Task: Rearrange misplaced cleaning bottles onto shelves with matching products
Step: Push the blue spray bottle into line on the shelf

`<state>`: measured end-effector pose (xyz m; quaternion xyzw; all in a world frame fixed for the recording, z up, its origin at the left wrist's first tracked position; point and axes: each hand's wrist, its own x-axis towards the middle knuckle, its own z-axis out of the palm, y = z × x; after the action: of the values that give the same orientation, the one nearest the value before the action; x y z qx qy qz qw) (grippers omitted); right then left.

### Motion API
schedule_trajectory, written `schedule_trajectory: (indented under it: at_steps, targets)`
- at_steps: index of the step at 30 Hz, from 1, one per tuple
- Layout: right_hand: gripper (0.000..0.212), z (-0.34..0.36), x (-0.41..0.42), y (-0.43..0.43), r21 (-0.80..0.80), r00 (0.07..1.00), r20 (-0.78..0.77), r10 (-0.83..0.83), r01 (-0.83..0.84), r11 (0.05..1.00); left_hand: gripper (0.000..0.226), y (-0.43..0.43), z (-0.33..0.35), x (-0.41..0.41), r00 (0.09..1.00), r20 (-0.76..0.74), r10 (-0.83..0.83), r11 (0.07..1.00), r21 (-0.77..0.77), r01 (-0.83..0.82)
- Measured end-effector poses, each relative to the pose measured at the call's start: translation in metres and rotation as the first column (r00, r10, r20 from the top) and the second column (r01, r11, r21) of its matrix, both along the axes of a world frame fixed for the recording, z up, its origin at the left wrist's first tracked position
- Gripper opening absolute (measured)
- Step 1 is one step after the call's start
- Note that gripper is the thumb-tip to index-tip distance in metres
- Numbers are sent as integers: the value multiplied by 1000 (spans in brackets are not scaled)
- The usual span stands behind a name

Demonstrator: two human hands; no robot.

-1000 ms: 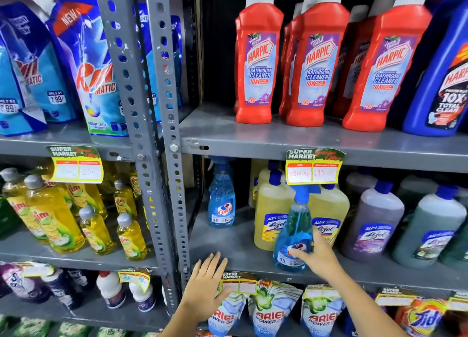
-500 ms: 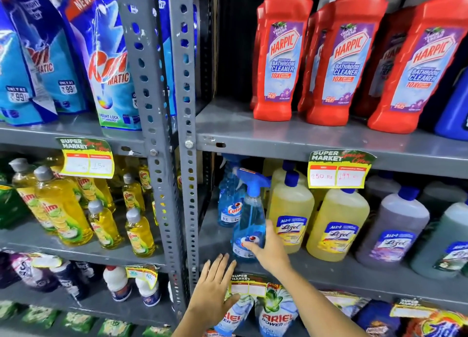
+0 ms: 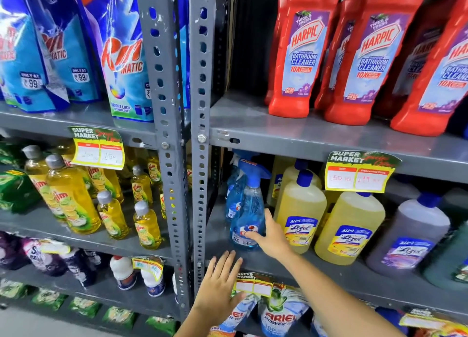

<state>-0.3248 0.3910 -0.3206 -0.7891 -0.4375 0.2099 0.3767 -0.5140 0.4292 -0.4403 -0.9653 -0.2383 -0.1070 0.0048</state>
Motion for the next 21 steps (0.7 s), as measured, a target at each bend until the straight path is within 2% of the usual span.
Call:
schedule_trajectory:
  at_steps: [5, 11, 21]
  targets:
    - [72, 2, 3, 7, -51, 999, -4, 32, -32, 998, 86, -2, 0, 1, 1000, -1, 10, 1000, -8, -10]
    - [68, -4, 2, 8, -33, 1000, 12, 16, -16, 999, 85, -2, 3, 0, 1000, -15, 12, 1000, -4, -12]
    - [69, -6, 9, 14, -35, 996, 23, 84, -83, 996, 86, -4, 2, 1, 1000, -1, 21, 1000, 1, -21]
